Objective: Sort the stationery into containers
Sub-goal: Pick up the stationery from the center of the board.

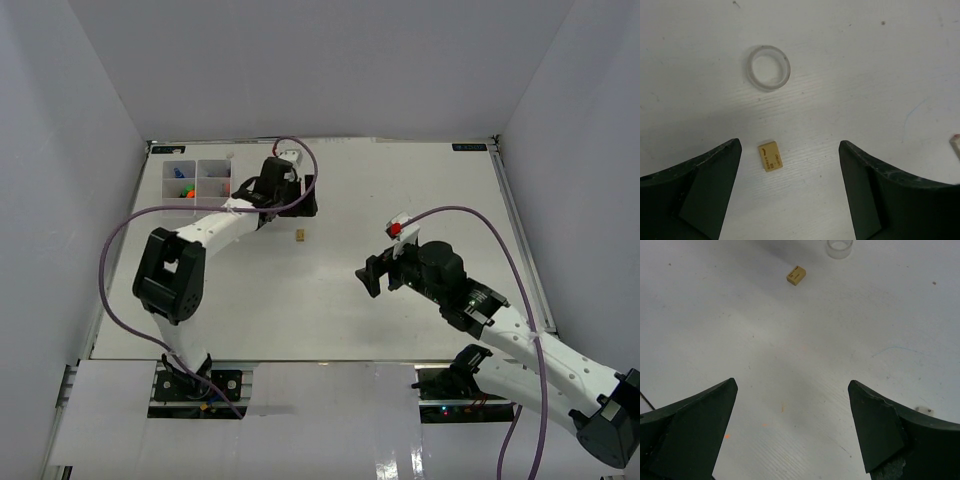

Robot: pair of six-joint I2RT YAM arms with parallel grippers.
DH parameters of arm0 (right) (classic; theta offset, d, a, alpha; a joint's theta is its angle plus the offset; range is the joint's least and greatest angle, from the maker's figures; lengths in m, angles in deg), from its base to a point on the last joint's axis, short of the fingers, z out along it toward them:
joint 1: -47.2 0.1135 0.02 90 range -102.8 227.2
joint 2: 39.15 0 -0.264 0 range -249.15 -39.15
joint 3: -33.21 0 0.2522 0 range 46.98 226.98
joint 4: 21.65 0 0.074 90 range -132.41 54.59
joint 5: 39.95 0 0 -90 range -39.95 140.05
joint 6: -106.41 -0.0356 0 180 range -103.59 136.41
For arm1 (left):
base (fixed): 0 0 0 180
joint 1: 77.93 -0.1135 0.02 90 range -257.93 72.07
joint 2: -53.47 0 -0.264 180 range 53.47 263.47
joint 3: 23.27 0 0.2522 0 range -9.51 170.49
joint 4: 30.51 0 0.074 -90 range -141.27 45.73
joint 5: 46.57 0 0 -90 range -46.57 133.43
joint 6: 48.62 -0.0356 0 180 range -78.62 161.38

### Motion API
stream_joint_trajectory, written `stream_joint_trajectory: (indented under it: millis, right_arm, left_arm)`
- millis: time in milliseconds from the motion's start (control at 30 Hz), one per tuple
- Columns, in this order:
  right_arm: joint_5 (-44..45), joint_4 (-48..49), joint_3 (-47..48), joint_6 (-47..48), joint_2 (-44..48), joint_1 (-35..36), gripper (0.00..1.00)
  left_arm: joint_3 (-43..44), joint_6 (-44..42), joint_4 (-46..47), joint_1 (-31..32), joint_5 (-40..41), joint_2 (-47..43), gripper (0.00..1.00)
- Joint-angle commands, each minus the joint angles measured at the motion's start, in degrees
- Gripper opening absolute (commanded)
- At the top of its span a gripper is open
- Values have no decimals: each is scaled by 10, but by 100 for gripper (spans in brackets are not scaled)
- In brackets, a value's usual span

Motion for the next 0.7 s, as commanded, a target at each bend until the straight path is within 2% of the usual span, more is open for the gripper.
stream_joint_trajectory:
  millis: [0, 167, 367, 667]
  right_arm:
    - [25, -5, -7, -9, 18, -2, 98]
    - [34, -9, -12, -5, 20, -2, 98]
    - [37, -9, -16, -4, 19, -3, 98]
    - [46, -9, -24, -1, 26, -3, 98]
  left_arm:
    - [45, 19, -89, 15, 67, 41, 87]
    - [66, 30, -105, 23, 66, 86, 76]
    - [65, 38, -112, 29, 71, 117, 71]
    - [79, 46, -113, 32, 56, 150, 53]
